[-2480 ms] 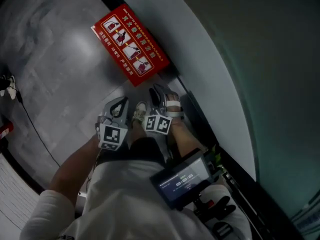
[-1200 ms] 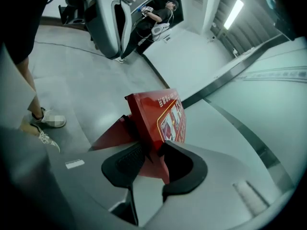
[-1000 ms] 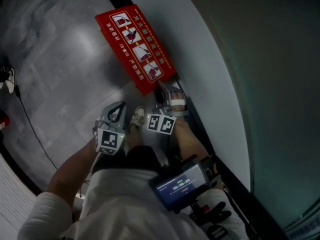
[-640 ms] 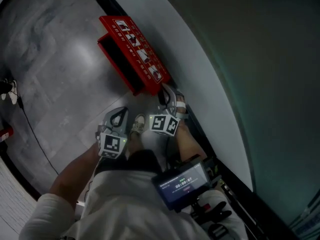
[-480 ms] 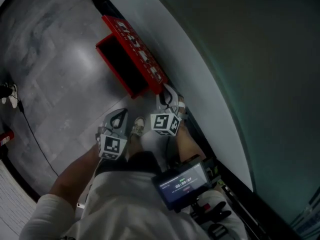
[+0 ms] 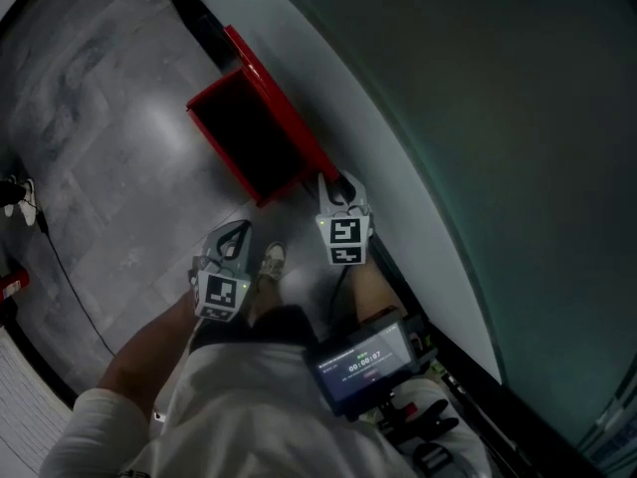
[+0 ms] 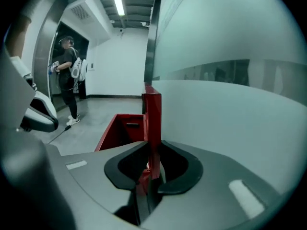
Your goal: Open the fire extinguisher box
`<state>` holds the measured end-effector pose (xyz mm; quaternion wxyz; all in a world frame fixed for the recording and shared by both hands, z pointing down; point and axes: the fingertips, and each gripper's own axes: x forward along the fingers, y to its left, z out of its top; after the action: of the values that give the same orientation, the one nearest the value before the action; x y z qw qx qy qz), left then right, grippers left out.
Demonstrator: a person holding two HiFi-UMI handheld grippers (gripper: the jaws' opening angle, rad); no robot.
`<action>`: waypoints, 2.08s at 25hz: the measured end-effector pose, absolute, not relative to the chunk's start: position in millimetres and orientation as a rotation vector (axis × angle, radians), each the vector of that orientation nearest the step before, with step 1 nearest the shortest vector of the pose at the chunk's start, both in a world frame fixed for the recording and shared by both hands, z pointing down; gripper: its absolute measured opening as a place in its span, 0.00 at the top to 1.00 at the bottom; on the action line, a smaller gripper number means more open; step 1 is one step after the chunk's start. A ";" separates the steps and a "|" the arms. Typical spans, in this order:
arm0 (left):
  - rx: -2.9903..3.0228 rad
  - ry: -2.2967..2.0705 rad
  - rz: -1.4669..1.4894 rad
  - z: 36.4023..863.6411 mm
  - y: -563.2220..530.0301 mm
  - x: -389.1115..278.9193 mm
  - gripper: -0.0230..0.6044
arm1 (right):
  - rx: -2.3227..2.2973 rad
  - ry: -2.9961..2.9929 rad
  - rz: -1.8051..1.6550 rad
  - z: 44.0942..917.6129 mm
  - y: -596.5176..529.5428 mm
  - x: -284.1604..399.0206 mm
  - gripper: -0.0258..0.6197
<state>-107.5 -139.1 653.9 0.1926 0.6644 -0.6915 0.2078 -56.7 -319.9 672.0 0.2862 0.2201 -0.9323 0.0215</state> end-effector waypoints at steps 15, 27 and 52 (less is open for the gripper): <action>1.866 -1.970 0.580 637.3 -153.5 -116.7 0.96 | 0.878 -2.450 0.606 692.2 -386.9 -29.7 0.81; 1.854 -1.986 0.587 634.8 -156.0 -123.5 0.96 | 0.905 -2.425 0.640 698.2 -396.8 -30.3 0.79; 2.013 -2.088 0.459 558.5 -179.9 -107.3 0.96 | 1.045 -2.549 0.339 568.2 -331.5 24.4 0.94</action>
<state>-107.3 -179.9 558.5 0.1024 0.6819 -0.7073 0.1553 24.4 -331.5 568.2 0.1821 0.3702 -0.9030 0.1202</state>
